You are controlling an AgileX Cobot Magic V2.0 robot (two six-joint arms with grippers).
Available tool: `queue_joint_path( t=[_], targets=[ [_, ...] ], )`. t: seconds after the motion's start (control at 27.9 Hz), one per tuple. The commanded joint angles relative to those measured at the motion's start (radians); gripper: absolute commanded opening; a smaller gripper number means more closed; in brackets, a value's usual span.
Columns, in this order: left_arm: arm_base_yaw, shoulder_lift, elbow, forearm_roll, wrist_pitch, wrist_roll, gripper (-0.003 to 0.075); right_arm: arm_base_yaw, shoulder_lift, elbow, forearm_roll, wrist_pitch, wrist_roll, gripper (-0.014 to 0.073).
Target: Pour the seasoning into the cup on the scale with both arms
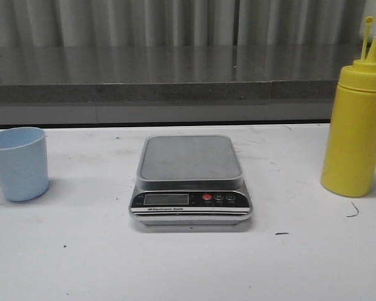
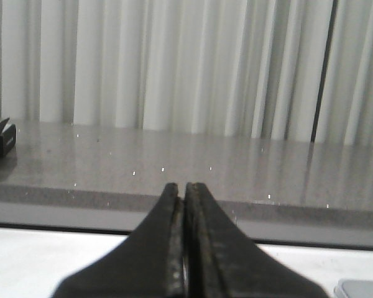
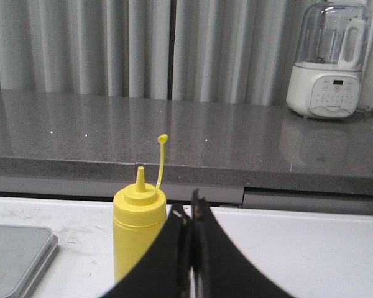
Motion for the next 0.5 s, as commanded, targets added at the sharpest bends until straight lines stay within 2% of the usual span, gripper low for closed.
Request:
queue_joint_path(
  t=[0.0, 0.18, 0.47],
  targets=[
    [0.004, 0.107, -0.109, 0.009, 0.057, -0.009, -0.0020, -0.003, 0.128, -0.111, 0.003, 0.019, 0.000, -0.0102],
    [0.004, 0.247, -0.179, 0.009, 0.104, -0.009, -0.0020, -0.003, 0.249, -0.175, 0.023, 0.034, 0.011, -0.0102],
    [0.004, 0.286, -0.187, 0.009, 0.088, -0.009, -0.0016, -0.003, 0.308, -0.188, 0.024, 0.028, 0.011, -0.0097]
  ],
)
